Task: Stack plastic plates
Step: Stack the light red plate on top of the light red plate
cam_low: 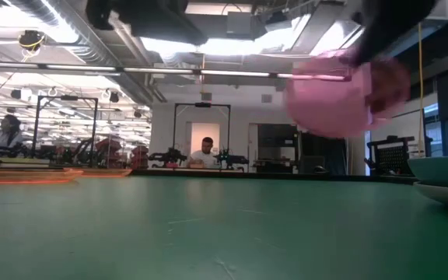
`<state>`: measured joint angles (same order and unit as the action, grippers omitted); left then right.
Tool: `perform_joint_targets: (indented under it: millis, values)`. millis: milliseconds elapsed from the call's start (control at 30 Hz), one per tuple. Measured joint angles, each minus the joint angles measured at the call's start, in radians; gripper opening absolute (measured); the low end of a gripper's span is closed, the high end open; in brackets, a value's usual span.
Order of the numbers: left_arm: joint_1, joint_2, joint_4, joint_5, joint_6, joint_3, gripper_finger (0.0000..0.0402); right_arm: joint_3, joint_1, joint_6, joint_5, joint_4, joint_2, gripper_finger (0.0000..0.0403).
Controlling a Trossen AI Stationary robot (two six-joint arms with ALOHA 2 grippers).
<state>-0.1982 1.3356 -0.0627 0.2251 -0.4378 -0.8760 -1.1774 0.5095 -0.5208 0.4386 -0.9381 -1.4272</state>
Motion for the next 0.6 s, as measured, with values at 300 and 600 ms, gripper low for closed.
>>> perform_joint_targets:
  millis: [300,600]
  values:
    - [0.019,-0.015,-0.055,0.002,0.033,0.0,0.011,0.0,0.033,-0.396,-0.413,-0.176,0.137,0.0002]
    - [0.041,-0.015,-0.065,0.004,0.069,0.0,0.011,0.0,0.106,-0.675,-0.584,-0.18,0.131,0.0003]
